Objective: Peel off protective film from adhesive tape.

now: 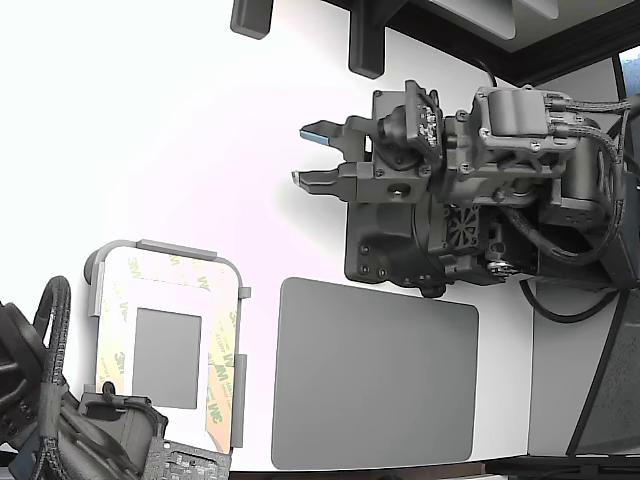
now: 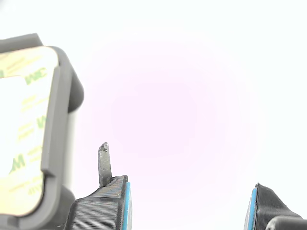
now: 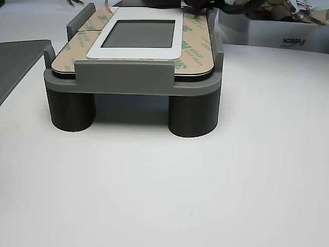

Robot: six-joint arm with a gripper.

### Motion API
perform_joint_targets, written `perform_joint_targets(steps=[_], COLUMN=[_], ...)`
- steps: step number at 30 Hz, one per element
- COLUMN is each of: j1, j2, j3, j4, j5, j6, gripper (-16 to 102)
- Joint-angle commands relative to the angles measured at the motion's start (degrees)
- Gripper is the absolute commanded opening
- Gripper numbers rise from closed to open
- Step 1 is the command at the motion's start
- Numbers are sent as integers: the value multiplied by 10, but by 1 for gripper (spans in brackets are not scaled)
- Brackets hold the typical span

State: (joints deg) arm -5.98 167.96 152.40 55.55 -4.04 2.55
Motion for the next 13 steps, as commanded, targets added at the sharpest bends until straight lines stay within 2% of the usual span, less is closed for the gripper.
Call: perform_joint_targets(steps=[1,13], j1=[-10,-10], j2=[13,13], j3=[-12,-12], j4=[-4,-4], j5=[8,12], j6=[4,7], gripper=[100,100])
